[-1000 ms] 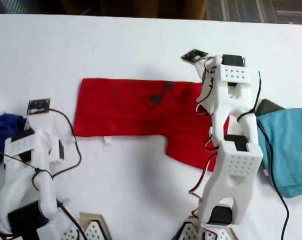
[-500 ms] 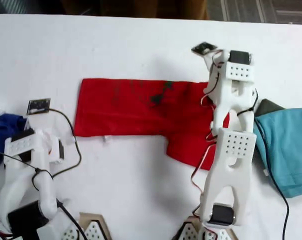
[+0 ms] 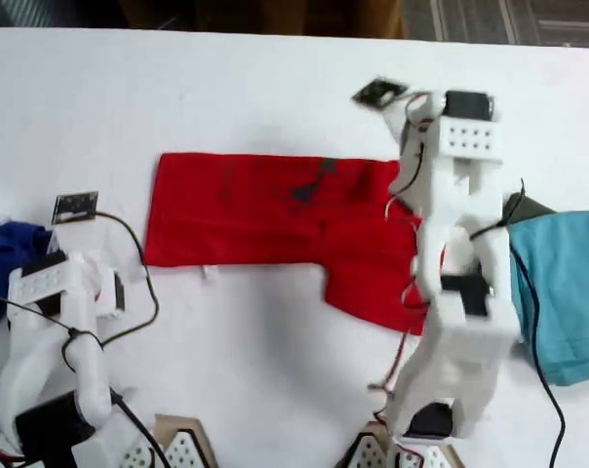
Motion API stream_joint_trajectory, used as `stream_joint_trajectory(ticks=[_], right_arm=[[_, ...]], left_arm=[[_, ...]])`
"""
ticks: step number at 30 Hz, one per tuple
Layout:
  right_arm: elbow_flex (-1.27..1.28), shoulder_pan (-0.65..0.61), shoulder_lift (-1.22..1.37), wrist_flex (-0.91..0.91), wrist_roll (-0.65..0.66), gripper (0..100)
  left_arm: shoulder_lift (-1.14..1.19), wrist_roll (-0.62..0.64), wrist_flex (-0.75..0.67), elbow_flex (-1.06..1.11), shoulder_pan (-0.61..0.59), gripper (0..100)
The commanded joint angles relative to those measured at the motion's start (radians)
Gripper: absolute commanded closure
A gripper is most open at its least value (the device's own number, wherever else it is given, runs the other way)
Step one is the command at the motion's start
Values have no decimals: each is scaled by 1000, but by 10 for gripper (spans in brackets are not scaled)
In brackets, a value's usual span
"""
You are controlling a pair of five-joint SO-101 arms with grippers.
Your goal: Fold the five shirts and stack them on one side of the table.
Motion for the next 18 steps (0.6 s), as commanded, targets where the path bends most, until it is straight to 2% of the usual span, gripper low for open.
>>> stream_joint_trajectory(ticks=[1, 8, 14, 18], right_arm=[[404, -96, -271, 12, 75, 789], [793, -269, -415, -186, 9, 796], [850, -372, -414, -309, -63, 795], [848, -387, -372, -357, -69, 795]], left_arm=[[-29, 3, -9, -1, -9, 940], [-29, 3, -9, -1, -9, 940], [-29, 3, -9, -1, -9, 940], [-29, 3, -9, -1, -9, 940]])
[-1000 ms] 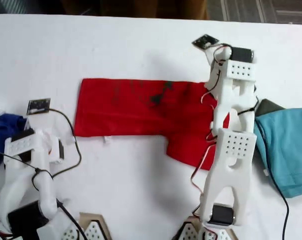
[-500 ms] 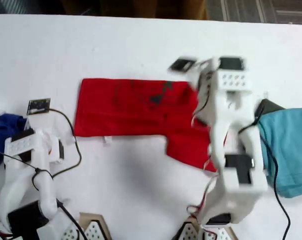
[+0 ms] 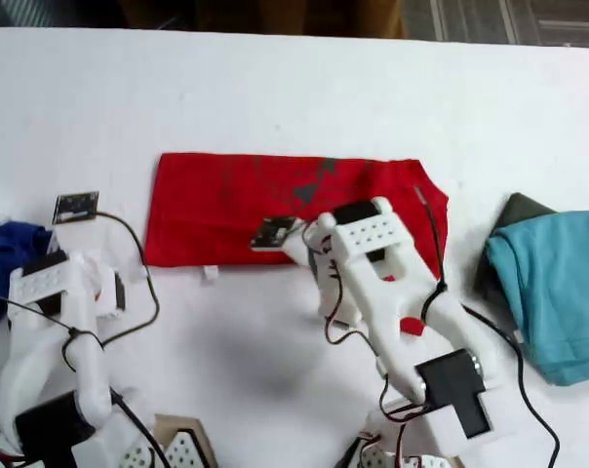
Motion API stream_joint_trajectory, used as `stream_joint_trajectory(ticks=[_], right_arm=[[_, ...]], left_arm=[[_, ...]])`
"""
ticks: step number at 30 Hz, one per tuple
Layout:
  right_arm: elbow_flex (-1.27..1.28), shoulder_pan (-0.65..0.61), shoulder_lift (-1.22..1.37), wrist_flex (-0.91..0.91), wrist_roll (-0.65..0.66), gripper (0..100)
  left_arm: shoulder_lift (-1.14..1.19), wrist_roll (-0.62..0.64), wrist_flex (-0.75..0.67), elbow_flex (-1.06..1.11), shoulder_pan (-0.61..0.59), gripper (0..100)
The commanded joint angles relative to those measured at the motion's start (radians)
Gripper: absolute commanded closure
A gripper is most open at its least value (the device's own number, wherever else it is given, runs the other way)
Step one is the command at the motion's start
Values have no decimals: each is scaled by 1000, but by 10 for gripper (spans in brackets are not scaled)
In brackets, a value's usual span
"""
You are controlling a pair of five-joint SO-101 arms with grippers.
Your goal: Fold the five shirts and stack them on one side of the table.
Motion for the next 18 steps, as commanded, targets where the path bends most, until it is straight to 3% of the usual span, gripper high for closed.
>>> stream_joint_trajectory(ticks=[1, 7, 14, 18], right_arm=[[-5, -1, 21, -54, -12, 795], [-31, -7, 243, -88, -12, 795], [-262, 5, 394, -5, -35, 804], [-351, 36, 449, 2, -48, 972]], left_arm=[[-29, 3, -9, -1, -11, 940], [-29, 3, -9, -1, -11, 941], [-29, 3, -9, -1, -11, 941], [-29, 3, -9, -1, -11, 941]])
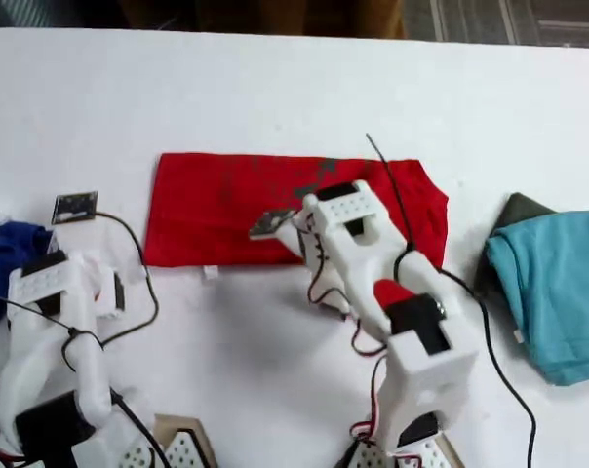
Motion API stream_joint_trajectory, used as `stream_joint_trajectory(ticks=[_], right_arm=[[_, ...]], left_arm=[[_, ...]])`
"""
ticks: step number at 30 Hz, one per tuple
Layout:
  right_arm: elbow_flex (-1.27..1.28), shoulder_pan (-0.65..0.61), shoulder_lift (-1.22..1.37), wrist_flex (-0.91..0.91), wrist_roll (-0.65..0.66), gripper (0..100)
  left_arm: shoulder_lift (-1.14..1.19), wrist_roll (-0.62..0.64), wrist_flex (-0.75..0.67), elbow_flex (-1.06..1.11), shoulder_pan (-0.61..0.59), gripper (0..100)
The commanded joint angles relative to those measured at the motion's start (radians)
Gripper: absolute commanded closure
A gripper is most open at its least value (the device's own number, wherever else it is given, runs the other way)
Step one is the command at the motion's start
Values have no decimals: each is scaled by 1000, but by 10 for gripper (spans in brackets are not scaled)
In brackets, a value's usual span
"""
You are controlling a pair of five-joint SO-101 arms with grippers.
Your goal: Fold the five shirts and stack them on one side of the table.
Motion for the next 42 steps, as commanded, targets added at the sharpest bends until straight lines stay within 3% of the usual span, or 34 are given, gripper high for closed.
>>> stream_joint_trajectory(ticks=[1, 3, 8, 20, 34, 42], right_arm=[[-81, 19, 45, -7, -8, 991], [-92, 22, 56, -7, -8, 957], [-157, 22, 44, 30, -6, 981], [-502, 163, 28, 223, 0, 981], [-594, 185, 105, 77, 2, 981], [-895, 200, 249, 76, 2, 981]], left_arm=[[-29, 3, -9, -1, -8, 941], [-29, 3, -9, -1, -8, 941], [-29, 3, -9, -1, -8, 941], [-29, 3, -9, -1, -8, 941], [-28, 3, -9, -1, -8, 941], [-28, 3, -9, -1, -8, 940]])
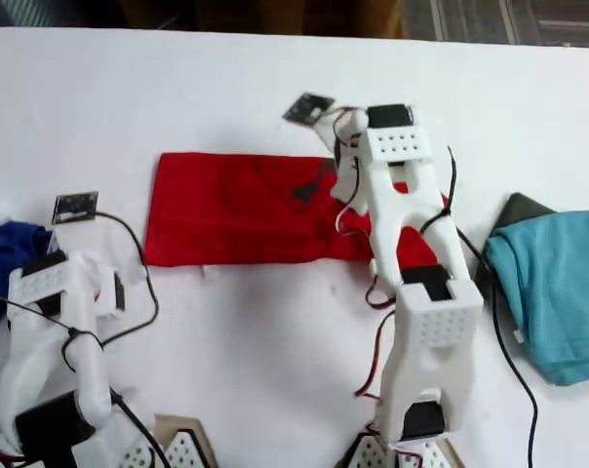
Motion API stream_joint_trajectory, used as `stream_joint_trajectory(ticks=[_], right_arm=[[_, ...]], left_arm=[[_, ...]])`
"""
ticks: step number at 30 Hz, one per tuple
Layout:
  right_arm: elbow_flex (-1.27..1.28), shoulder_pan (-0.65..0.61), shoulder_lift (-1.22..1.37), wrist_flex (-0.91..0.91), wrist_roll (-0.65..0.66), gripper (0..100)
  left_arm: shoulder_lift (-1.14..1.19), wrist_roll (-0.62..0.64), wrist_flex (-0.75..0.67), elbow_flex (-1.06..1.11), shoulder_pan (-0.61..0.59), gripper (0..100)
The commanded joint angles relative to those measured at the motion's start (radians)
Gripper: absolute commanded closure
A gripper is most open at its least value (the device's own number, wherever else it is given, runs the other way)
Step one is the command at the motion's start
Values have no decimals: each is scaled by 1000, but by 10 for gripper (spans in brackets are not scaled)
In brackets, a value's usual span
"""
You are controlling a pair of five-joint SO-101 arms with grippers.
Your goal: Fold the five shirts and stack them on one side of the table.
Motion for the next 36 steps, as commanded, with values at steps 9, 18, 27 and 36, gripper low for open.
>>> stream_joint_trajectory(ticks=[9, 18, 27, 36], right_arm=[[-417, 8, 208, 183, 11, 981], [-80, 85, -47, 251, 127, 981], [660, 91, -483, 54, 120, 981], [1008, 91, -593, -65, 114, 837]], left_arm=[[-28, 3, -9, -1, -9, 940], [-28, 3, -9, -1, -9, 940], [-28, 3, -9, -1, -9, 941], [-28, 2, -9, -1, -9, 941]])
